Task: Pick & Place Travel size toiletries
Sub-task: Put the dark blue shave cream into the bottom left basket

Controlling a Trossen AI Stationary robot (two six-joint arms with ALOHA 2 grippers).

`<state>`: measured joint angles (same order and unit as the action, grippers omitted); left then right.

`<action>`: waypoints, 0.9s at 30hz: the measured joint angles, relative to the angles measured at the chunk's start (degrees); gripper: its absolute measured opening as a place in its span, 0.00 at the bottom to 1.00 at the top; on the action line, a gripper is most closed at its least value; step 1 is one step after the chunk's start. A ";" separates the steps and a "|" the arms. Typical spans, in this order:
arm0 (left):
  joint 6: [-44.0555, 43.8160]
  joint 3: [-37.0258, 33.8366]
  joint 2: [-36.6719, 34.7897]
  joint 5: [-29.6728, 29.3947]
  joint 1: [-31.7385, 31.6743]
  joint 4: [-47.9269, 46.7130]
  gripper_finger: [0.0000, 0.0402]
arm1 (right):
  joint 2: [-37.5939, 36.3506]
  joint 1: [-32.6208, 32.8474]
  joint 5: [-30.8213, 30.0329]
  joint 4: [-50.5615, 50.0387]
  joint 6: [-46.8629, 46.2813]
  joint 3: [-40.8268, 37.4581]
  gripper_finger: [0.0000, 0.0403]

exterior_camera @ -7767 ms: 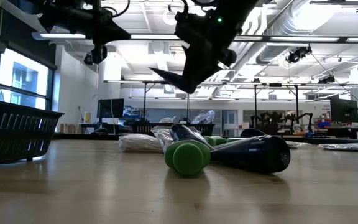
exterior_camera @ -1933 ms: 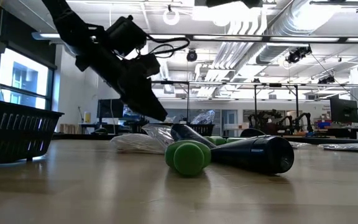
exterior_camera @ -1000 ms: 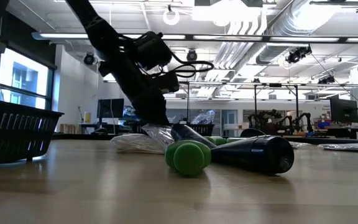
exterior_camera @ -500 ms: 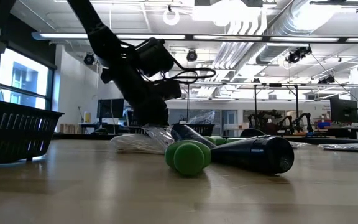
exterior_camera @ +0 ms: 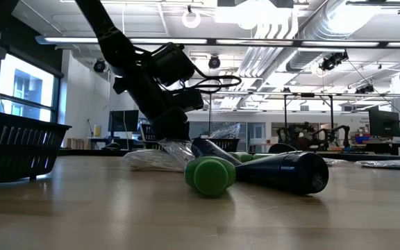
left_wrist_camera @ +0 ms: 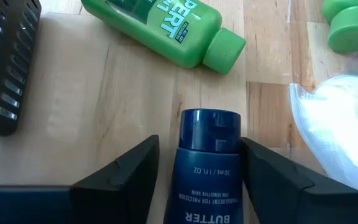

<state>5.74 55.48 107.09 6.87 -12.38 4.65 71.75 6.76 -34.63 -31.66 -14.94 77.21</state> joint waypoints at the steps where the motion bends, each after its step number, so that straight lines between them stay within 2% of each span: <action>1: -0.02 0.00 0.00 0.00 0.00 -0.04 0.48 | 0.00 0.00 0.01 0.00 0.01 0.00 0.01; 8: -0.37 0.00 -0.02 0.02 0.00 -0.09 0.34 | 0.00 0.00 -0.09 -0.12 0.11 0.00 0.01; 16: -1.70 -0.11 -2.37 0.74 0.04 -0.71 0.35 | 0.02 0.00 -1.69 -1.37 -0.21 0.00 0.01; 27: -3.48 -0.11 -12.94 0.70 0.04 -0.42 0.35 | 0.02 0.00 -1.67 -1.44 0.14 -0.02 0.01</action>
<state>2.25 55.37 94.15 7.57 -12.34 4.22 71.77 6.76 -36.29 -33.10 -14.81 77.19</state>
